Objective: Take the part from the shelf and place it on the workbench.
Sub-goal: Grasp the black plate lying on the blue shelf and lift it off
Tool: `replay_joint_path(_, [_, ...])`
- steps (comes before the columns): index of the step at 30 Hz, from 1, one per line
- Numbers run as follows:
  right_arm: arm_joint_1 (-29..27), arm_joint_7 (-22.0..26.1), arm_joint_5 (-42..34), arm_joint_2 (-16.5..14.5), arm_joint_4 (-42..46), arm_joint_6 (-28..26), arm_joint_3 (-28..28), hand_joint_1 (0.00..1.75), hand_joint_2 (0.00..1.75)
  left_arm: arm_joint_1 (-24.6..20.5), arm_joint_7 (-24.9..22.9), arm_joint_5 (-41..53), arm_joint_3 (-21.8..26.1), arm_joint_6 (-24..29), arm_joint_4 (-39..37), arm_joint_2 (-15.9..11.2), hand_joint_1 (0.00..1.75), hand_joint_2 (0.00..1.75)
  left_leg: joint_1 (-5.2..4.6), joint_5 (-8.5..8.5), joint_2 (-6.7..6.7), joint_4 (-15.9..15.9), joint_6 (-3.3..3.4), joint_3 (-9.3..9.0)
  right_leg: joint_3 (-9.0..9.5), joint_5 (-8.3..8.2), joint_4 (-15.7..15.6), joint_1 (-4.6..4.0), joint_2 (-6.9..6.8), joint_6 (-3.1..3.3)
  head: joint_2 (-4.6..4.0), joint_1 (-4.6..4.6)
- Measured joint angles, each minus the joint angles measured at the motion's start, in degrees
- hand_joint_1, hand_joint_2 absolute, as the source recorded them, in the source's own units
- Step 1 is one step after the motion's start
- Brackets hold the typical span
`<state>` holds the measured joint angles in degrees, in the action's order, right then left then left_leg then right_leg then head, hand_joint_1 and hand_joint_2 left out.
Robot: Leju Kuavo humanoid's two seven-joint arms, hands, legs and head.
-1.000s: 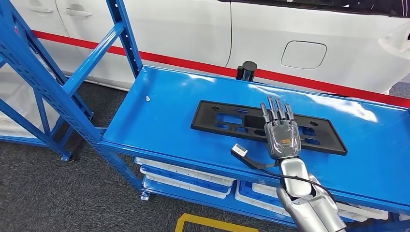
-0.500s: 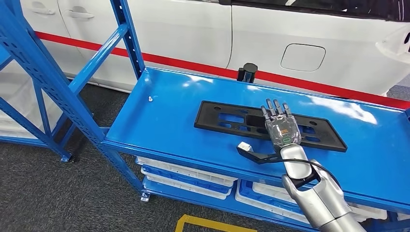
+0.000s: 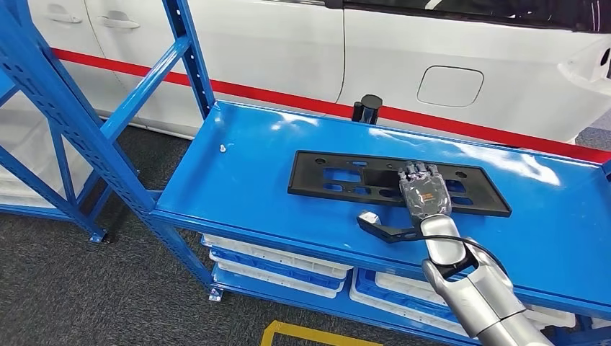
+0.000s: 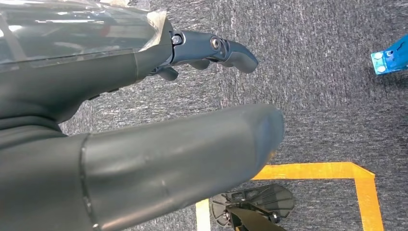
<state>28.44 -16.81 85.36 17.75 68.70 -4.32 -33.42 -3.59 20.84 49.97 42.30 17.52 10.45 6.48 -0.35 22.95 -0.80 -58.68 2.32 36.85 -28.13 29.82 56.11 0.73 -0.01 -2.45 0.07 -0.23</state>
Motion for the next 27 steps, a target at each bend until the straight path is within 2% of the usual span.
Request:
replay_joint_path(11, [-0.63,-0.5,-0.07,-1.02,-0.26,-0.49,0.11,1.4,1.75,0.0,0.27,0.02,0.28,-0.04,0.0,-0.01,0.0,0.0,0.01,0.04,-0.01,0.0,-0.06,0.0,0.0,0.09,0.0,0.0,0.0,-0.13,0.0,0.0])
replay_joint_path(19, [-0.66,-0.57,-0.05,-1.47,-0.22,-0.45,0.13,1.63,1.75,0.0,0.26,0.0,0.32,-0.15,0.0,-0.01,0.0,0.0,0.01,0.05,-0.01,0.01,-0.06,0.0,0.0,0.1,0.0,0.0,0.0,-0.13,0.0,-0.01])
replay_joint_path(23, [-1.1,-0.56,0.04,-1.58,0.39,-0.67,0.3,1.73,1.75,0.01,0.03,0.14,0.32,-1.72,-0.02,-0.03,0.0,1.75,0.01,0.05,-0.02,0.0,-0.06,0.0,0.0,0.1,0.0,0.0,0.0,-0.13,0.0,-0.01])
replay_joint_path(27, [-2.18,-0.6,0.32,-1.53,1.46,-1.44,0.95,1.75,1.75,0.04,-0.13,0.51,0.31,-3.61,-0.07,-0.07,0.0,1.75,0.01,0.05,-0.04,0.0,-0.06,0.0,0.0,0.1,0.0,0.0,0.0,-0.14,0.0,-0.01])
